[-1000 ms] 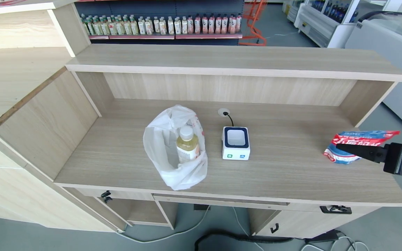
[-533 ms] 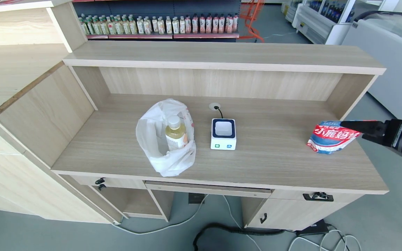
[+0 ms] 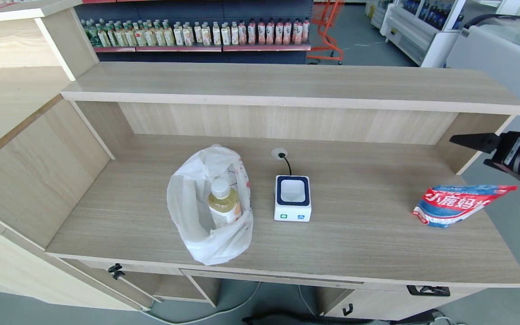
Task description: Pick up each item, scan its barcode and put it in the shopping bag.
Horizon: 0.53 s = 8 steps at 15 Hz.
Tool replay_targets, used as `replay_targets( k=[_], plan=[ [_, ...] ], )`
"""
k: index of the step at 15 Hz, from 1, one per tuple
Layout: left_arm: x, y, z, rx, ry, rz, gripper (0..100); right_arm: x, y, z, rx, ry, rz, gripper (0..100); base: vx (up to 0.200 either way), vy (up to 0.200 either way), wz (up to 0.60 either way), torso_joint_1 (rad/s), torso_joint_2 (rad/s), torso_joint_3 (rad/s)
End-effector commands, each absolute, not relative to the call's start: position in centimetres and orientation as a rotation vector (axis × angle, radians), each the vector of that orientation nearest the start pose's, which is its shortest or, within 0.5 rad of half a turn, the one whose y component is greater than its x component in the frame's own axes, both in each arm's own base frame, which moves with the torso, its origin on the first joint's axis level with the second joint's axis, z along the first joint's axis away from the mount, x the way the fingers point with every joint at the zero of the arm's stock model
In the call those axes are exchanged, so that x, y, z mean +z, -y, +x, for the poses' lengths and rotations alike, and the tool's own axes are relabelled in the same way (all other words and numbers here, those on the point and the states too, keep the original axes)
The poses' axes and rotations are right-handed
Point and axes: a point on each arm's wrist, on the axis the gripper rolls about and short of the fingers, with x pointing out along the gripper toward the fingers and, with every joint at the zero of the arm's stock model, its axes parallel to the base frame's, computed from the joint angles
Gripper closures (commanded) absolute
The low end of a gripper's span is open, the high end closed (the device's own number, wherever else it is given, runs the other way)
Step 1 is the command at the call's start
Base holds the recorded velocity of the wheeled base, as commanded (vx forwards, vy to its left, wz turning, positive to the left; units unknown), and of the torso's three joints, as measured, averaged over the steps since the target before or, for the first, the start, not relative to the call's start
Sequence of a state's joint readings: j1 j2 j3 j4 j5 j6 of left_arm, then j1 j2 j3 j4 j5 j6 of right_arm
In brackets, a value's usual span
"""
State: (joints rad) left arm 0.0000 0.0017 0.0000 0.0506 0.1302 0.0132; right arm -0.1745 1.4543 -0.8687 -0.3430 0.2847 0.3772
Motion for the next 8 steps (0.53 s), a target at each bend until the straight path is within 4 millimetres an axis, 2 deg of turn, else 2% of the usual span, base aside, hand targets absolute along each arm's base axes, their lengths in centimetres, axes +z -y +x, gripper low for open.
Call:
replay_targets(
  k=[1,2,4,7,8],
  plan=[
    [7.0,-0.3,-2.3,0.13,-0.053,0.016,0,24.0,3.9,24.4,0.001,-0.294,0.473,0,0.0,0.0,0.0,0.0,0.0,0.0],
    [7.0,-0.3,-2.3,0.13,-0.053,0.017,0,24.3,4.1,23.7,-0.064,-0.336,0.5,0,0.0,0.0,0.0,0.0,0.0,0.0],
    [7.0,-0.3,-2.3,0.13,-0.053,0.016,0,24.4,4.6,23.4,-0.2,-0.387,0.584,0,0.0,0.0,0.0,0.0,0.0,0.0],
    [7.0,-0.3,-2.3,0.13,-0.053,0.017,0,23.0,6.4,24.5,-0.35,-0.411,0.586,0,0.0,0.0,0.0,0.0,0.0,0.0],
    [7.0,-0.3,-2.3,0.13,-0.053,0.017,0,22.1,8.4,25.5,-0.456,-0.42,0.59,0,0.0,0.0,0.0,0.0,0.0,0.0]
  ],
)
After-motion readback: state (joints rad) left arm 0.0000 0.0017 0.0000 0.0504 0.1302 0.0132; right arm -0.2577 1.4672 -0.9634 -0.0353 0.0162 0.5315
